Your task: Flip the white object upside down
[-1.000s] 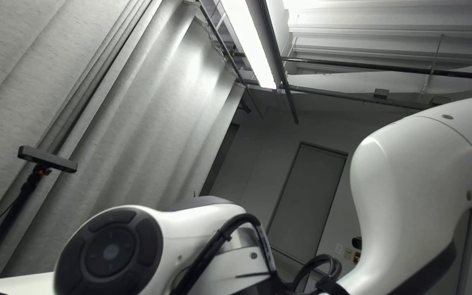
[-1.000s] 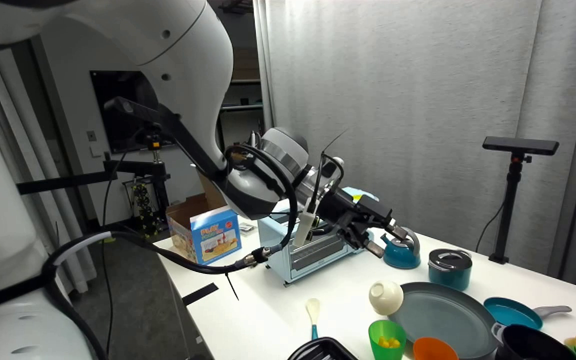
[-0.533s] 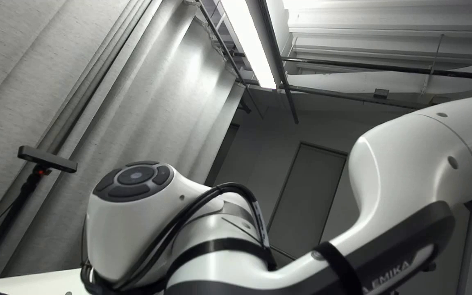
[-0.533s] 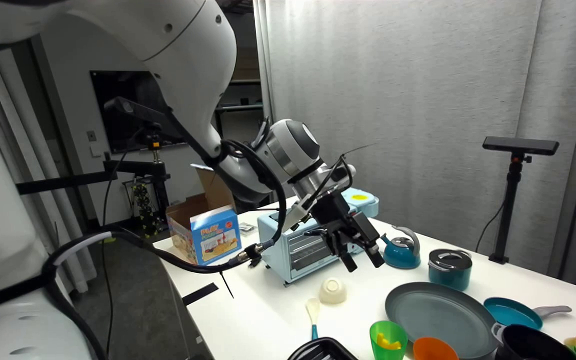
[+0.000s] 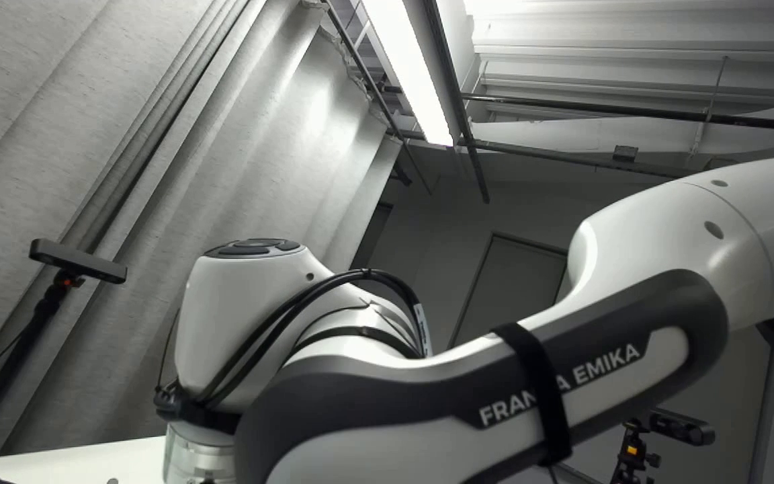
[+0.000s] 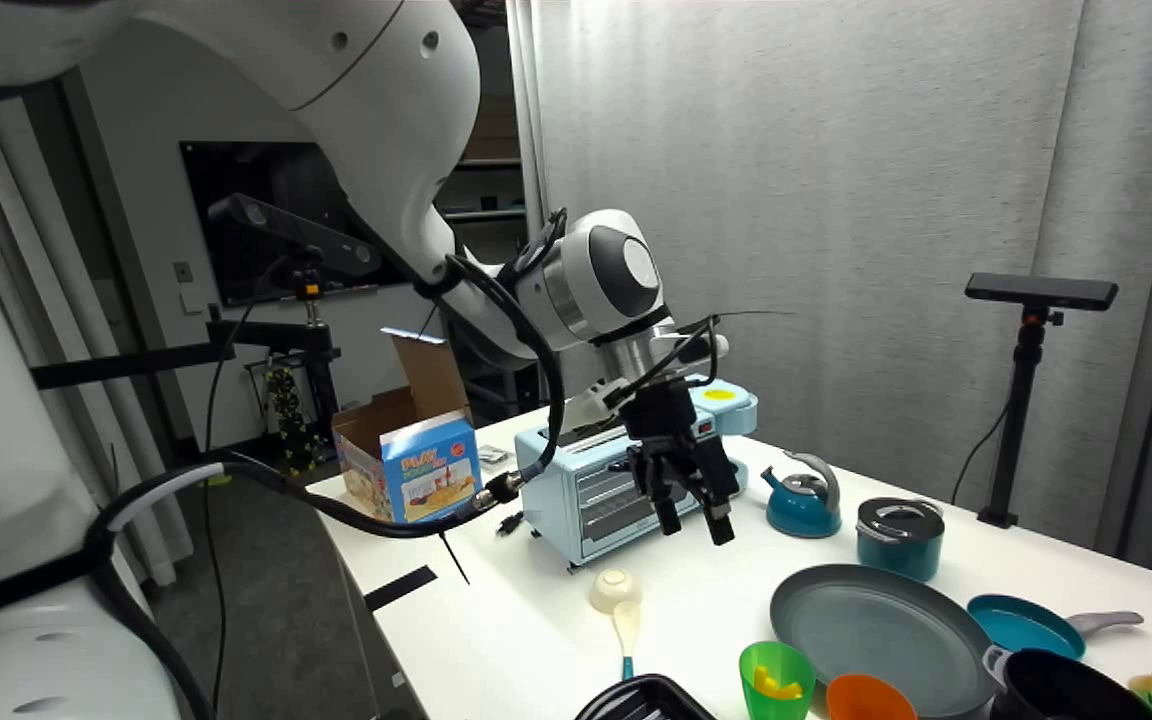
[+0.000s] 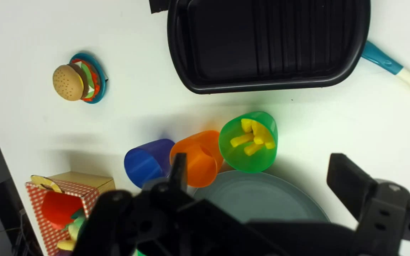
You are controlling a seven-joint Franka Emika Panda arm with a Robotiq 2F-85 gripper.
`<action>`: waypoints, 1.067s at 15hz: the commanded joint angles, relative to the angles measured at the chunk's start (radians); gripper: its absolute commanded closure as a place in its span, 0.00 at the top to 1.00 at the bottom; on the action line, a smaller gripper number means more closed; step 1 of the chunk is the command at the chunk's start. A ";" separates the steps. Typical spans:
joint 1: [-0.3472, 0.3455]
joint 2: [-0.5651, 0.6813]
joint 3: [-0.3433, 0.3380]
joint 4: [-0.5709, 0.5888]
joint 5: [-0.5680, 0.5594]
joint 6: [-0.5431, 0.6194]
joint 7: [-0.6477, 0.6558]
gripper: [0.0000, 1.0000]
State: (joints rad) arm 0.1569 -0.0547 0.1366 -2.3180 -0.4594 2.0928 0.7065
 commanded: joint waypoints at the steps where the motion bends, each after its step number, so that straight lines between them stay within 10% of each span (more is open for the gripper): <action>1: -0.017 -0.051 -0.002 0.005 0.095 -0.004 -0.080 1.00; 16: -0.005 -0.233 -0.006 -0.061 0.311 0.210 -0.552 1.00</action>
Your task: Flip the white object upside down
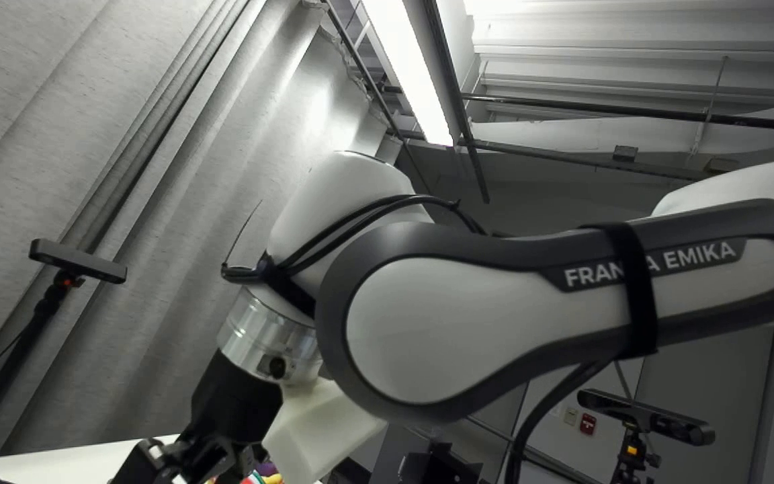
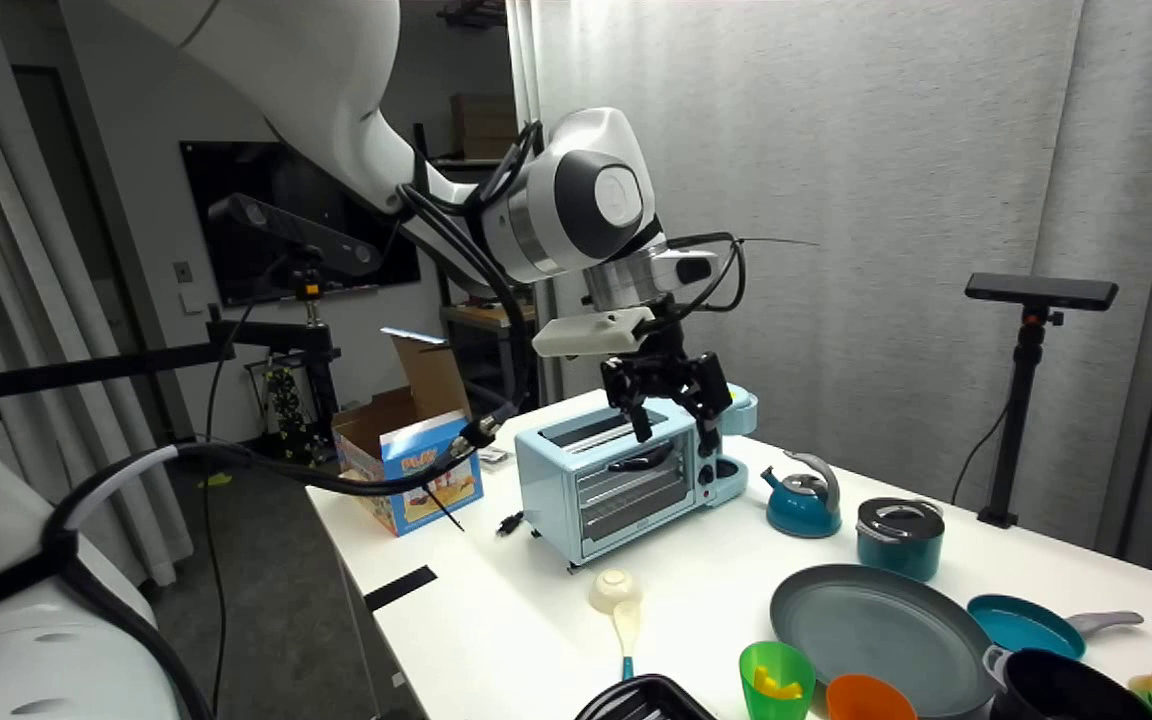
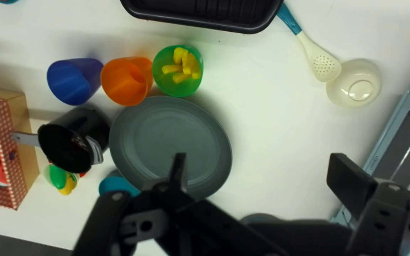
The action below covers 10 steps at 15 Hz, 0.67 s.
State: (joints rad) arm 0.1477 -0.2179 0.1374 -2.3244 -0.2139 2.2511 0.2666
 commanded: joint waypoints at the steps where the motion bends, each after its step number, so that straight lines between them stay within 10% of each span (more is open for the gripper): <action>1: 0.007 -0.080 -0.008 -0.062 0.083 0.062 -0.145 1.00; 10: 0.001 -0.082 0.005 -0.047 0.141 0.048 -0.258 1.00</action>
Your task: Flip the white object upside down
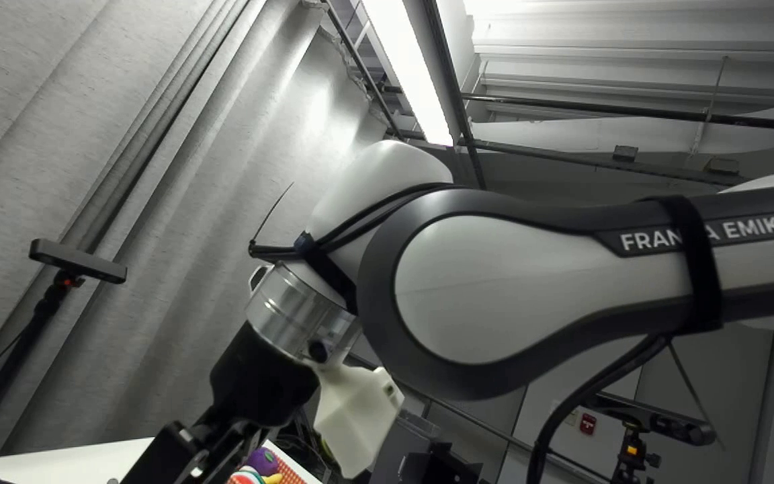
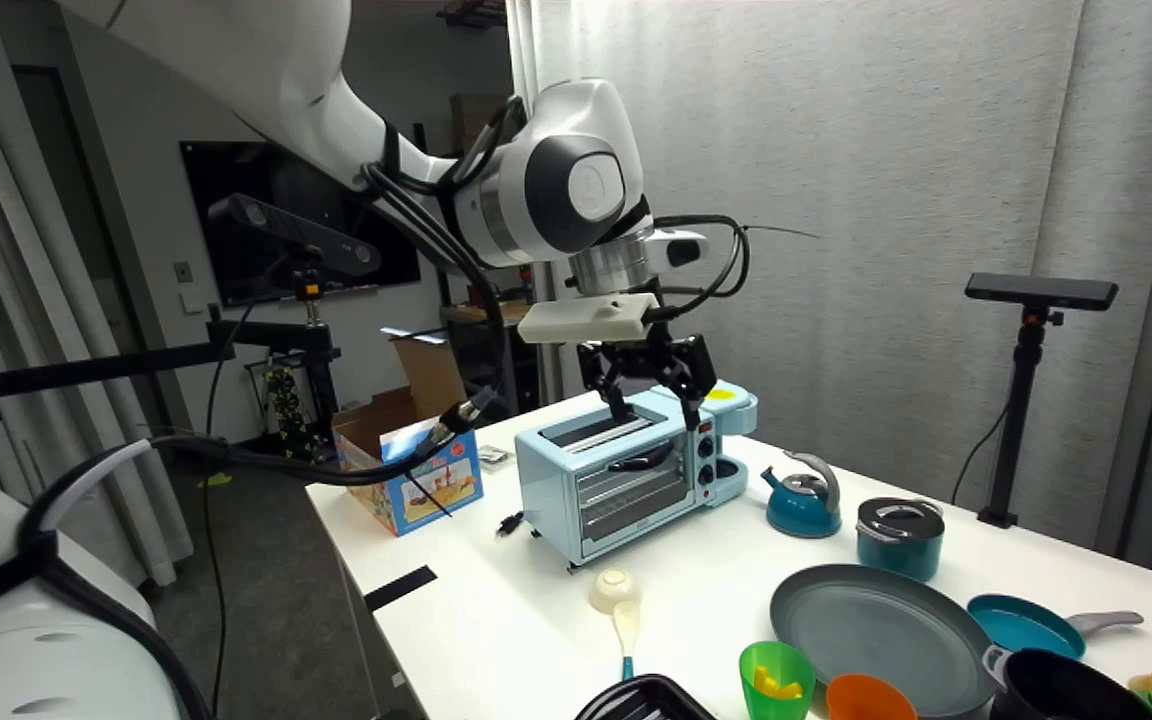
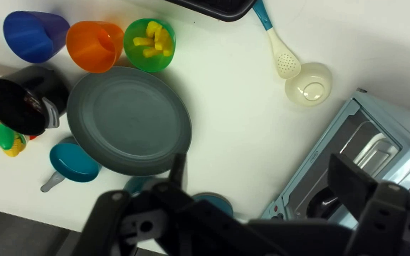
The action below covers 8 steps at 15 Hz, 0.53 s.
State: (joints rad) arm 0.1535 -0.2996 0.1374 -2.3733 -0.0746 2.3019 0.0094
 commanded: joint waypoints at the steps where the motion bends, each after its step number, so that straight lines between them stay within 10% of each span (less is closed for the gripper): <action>1: -0.004 -0.004 0.004 -0.001 0.006 -0.003 -0.009 1.00; 8: -0.004 -0.011 0.004 -0.008 0.006 -0.003 -0.013 1.00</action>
